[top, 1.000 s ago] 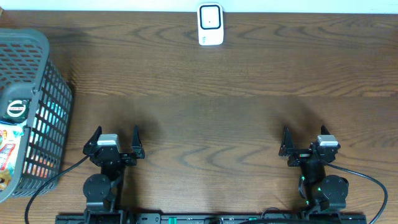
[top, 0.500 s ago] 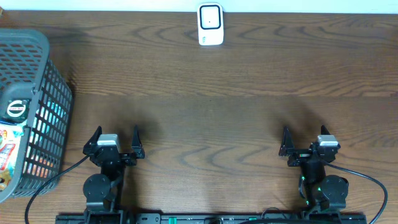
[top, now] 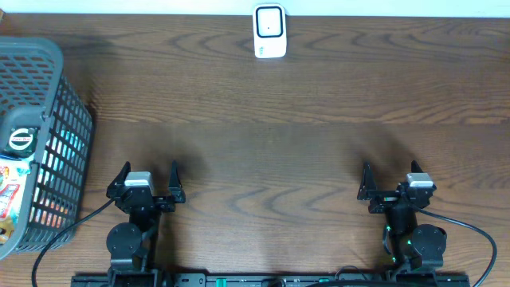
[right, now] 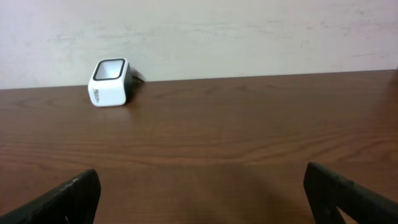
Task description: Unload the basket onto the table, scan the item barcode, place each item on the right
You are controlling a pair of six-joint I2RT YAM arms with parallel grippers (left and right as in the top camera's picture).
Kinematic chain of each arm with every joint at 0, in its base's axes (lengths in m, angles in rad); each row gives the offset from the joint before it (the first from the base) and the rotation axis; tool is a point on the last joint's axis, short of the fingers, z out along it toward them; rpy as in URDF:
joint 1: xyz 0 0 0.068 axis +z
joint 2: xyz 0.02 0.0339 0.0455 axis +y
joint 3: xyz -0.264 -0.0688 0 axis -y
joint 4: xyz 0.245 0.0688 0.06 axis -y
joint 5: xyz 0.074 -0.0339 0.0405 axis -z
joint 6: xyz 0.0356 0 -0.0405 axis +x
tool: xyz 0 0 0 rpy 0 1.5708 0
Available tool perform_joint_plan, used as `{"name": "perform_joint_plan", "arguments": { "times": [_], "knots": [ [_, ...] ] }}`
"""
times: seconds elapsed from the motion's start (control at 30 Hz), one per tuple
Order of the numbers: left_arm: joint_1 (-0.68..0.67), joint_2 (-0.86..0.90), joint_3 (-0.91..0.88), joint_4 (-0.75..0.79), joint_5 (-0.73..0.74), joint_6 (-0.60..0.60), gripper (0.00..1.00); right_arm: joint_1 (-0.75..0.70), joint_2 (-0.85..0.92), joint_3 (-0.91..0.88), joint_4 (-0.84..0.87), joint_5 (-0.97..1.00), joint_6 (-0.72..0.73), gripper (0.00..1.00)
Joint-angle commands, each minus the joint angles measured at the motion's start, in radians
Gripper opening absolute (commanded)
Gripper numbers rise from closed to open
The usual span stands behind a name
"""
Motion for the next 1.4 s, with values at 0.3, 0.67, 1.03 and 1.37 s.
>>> {"name": "perform_joint_plan", "arguments": {
  "times": [0.3, 0.67, 1.03, 1.37],
  "knots": [
    [0.0, 0.0, -0.009, -0.045, -0.005, 0.009, 0.97, -0.005, 0.002, -0.002, -0.004, -0.002, -0.009, 0.99],
    [0.0, 0.03, 0.028, -0.045, -0.005, -0.002, 0.97, -0.005, 0.002, -0.002, -0.004, -0.002, -0.009, 0.99],
    [0.0, 0.358, 0.315, -0.066, 0.039, -0.037, 0.98, -0.005, 0.002, -0.002, -0.004, -0.002, -0.009, 0.99],
    [0.0, 0.712, 0.806, -0.436, 0.089, -0.041, 0.97, -0.005, 0.002, -0.002, -0.004, -0.002, -0.009, 0.99]
  ]
}}
